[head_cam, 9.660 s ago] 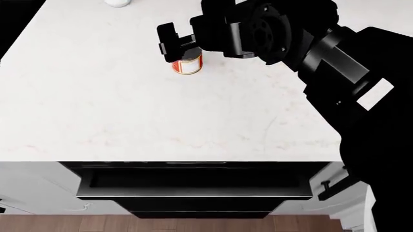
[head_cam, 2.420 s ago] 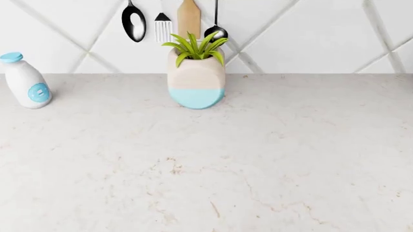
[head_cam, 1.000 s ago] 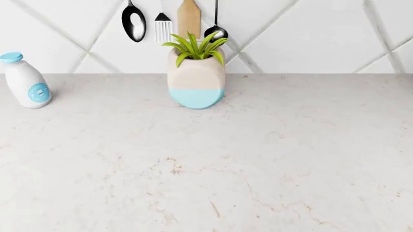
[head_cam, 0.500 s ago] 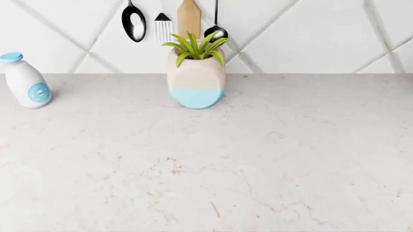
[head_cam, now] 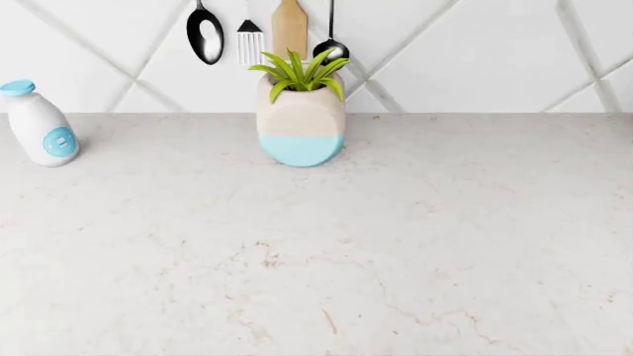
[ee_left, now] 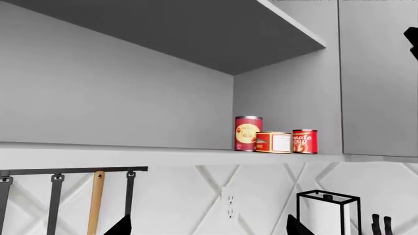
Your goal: Pick the cans from the counter and place them in their designated side in the cabinet.
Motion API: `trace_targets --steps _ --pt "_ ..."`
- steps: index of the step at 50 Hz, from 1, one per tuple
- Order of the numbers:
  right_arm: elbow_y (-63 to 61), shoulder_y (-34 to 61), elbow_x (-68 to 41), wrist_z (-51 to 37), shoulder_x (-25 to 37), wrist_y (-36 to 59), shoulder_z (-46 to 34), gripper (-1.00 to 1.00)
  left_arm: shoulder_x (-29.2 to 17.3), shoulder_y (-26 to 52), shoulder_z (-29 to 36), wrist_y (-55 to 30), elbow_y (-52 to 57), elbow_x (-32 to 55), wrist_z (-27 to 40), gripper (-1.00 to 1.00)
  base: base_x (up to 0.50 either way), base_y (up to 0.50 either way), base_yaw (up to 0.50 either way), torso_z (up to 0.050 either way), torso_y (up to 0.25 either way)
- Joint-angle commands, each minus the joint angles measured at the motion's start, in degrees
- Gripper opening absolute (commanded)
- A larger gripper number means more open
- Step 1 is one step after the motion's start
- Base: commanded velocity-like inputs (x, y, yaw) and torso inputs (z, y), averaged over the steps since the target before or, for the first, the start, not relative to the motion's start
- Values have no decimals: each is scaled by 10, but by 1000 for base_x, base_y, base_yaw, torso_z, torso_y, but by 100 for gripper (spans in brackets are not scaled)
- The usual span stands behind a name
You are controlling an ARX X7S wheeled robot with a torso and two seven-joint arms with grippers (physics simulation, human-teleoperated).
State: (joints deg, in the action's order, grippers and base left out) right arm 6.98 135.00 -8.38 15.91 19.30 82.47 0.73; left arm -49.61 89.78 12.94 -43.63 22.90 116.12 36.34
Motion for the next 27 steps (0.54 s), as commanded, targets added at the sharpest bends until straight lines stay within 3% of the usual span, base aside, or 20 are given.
trace_targets --steps 1,10,12,13,15,18,27 --pt "-89 0 -397 -307 106 75 12 100 -1 -3 -2 3 4 1 1 100 0 0 0 0 0" --pt "-80 0 -495 -330 201 75 3 100 -3 -6 -5 7 7 2 3 100 0 0 0 0 0" --pt "-65 0 -623 -448 201 75 -8 100 -3 -7 -6 8 8 2 3 100 0 0 0 0 0" --pt "-58 0 -641 -460 203 75 -11 100 -3 -8 -6 9 8 2 3 100 0 0 0 0 0" --pt "-48 -2 -813 -632 185 71 -31 100 -3 -10 -7 10 10 2 3 100 0 0 0 0 0" --pt "-149 -116 -1055 -874 195 -15 -38 100 -4 -14 -10 13 12 2 4 100 0 0 0 0 0" --pt "-236 -247 -1182 -938 259 -83 -4 100 -2 -14 -7 13 12 -1 4 100 0 0 0 0 0"
